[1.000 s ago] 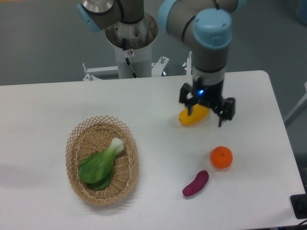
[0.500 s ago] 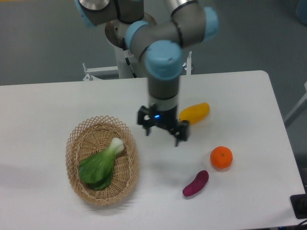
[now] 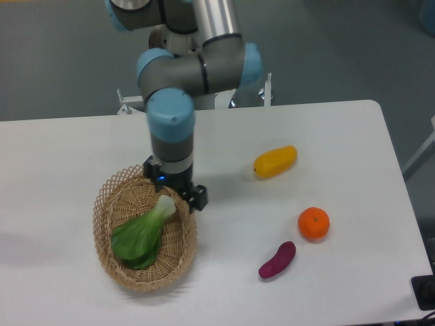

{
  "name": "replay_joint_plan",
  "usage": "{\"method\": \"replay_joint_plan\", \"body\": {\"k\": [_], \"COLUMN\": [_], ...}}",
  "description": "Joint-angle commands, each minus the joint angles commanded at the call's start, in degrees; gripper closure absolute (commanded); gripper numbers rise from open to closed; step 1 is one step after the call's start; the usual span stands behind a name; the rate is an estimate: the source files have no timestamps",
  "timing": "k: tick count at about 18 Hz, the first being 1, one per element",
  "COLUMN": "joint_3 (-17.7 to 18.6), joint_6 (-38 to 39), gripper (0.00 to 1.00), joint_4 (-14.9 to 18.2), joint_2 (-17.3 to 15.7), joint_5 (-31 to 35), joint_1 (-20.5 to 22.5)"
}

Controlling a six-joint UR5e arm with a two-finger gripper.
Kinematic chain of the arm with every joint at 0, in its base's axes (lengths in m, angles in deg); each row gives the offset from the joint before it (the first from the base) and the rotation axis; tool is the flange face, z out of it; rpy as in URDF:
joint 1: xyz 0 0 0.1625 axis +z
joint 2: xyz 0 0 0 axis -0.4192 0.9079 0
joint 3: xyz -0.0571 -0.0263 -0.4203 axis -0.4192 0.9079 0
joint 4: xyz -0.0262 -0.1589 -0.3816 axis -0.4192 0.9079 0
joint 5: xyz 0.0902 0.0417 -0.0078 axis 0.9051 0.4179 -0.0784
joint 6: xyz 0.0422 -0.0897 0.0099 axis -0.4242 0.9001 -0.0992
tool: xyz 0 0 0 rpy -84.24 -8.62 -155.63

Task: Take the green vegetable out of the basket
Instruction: 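Lower the gripper onto the bok choy stem and close it, then lift the bok choy out of the basket and carry it beside the orange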

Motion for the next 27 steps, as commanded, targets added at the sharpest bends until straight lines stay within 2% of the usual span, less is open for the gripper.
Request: {"method": "replay_joint_plan", "body": {"k": [5,13,15,16,19,22,27], "joint_3": [0.4,0.9,1.1,1.1,1.1,0.9,0.2], "joint_6": [0.9,1.3,2.5,3.0,3.0,2.9,2.7], "gripper": [0.0,0.0,0.0,0.03,0.38,0.54,0.65], "joint_4": [-2.7,-3.2,-4.8,-6.0,-6.2,-6.2,-6.3], "joint_2": [1.9,4.0,4.1,4.1,4.0,3.9,3.5], "joint_5": [0.3,0.4,0.4,0.5,0.6,0.6,0.8], "joint_1": [-1.2,-1.4,-1.5,-1.5,-1.4,-1.4,-1.4]}}
